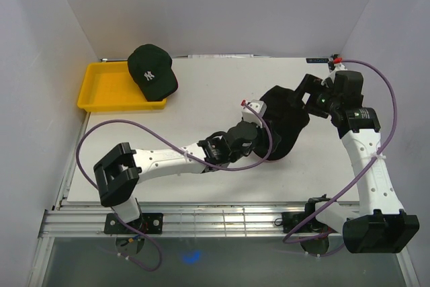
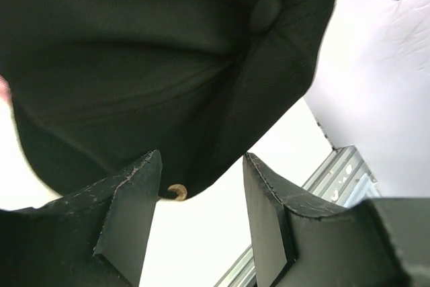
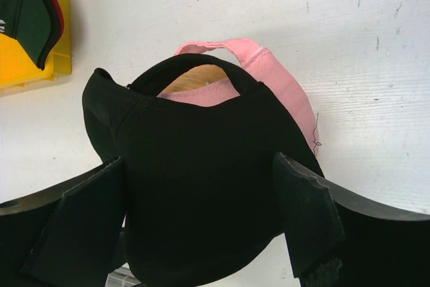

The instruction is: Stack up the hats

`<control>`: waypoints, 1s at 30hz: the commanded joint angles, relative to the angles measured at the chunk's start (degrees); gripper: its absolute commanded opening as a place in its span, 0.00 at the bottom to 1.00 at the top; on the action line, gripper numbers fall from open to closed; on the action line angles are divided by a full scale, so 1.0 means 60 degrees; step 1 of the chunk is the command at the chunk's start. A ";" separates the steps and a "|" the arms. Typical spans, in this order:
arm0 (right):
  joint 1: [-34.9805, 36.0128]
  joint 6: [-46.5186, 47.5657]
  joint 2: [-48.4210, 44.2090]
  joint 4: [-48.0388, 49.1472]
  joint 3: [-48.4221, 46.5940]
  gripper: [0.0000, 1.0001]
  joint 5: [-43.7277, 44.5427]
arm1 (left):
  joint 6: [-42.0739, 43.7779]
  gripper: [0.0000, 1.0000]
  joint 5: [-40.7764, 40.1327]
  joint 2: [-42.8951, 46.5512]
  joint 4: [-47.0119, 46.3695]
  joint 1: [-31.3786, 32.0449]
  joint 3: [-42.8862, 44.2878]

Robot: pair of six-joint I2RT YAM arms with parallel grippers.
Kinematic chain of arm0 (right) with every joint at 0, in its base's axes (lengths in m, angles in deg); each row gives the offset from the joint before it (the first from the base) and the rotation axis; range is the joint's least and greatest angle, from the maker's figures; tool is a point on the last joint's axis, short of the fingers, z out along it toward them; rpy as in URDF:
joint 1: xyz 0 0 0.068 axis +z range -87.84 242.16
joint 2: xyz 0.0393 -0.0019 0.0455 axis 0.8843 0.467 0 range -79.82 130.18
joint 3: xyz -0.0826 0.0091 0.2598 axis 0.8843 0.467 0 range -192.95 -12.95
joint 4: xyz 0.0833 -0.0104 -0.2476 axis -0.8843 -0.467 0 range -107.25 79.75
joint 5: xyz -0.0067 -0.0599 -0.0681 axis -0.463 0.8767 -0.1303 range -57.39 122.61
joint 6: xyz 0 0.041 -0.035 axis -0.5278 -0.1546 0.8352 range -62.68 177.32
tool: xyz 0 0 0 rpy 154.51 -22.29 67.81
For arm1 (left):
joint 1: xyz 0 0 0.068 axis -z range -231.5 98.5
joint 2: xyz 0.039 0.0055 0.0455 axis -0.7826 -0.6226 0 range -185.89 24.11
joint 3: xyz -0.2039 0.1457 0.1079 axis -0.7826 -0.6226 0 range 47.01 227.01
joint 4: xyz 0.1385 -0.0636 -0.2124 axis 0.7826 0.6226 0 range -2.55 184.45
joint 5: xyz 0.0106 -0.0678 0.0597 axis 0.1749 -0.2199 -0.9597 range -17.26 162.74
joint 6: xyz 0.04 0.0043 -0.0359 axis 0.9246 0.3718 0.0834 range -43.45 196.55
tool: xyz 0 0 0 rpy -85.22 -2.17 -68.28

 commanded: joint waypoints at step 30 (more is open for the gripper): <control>-0.0010 0.0466 -0.0919 0.1336 0.1058 0.97 -0.0223 | -0.1610 0.63 -0.3716 -0.0520 0.3902 -0.0700 0.2394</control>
